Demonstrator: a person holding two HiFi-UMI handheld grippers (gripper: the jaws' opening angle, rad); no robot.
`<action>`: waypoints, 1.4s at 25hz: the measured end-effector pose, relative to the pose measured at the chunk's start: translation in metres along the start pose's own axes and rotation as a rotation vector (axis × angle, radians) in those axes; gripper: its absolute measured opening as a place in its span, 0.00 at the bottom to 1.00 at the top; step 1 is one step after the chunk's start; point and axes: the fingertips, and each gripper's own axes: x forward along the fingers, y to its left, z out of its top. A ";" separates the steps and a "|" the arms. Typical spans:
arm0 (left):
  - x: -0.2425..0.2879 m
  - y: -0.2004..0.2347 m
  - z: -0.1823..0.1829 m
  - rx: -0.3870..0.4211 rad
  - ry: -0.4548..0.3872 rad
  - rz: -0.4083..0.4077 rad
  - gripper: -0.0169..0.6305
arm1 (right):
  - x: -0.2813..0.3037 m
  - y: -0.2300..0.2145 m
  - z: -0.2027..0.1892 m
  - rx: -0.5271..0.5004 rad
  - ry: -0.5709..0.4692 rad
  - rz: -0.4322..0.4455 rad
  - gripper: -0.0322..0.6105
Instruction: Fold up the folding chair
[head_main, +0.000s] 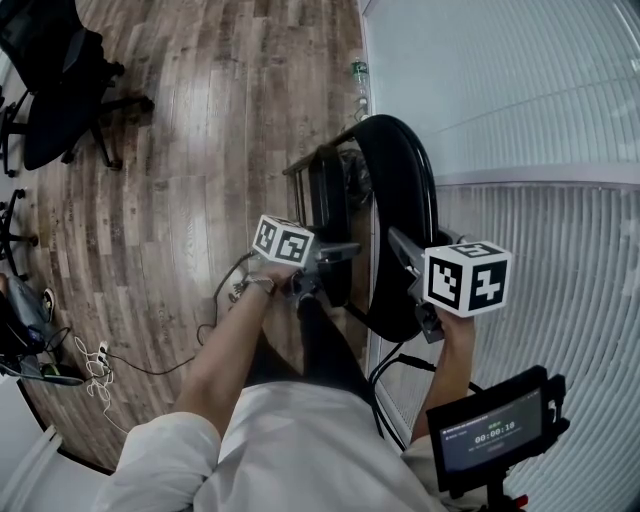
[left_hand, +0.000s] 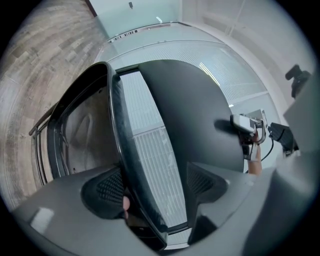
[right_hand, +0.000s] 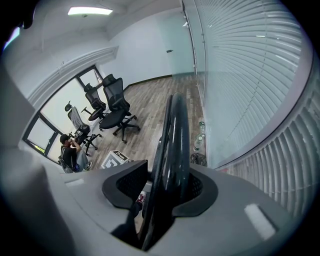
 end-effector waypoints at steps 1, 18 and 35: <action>0.000 0.000 -0.001 -0.002 0.001 -0.001 0.57 | 0.000 0.000 -0.001 0.000 0.001 -0.001 0.26; 0.012 -0.004 0.000 -0.002 0.029 -0.026 0.57 | -0.001 0.003 -0.001 -0.011 0.008 -0.025 0.26; 0.020 -0.004 0.000 0.001 0.073 -0.024 0.56 | 0.000 -0.002 -0.002 -0.021 0.025 -0.056 0.25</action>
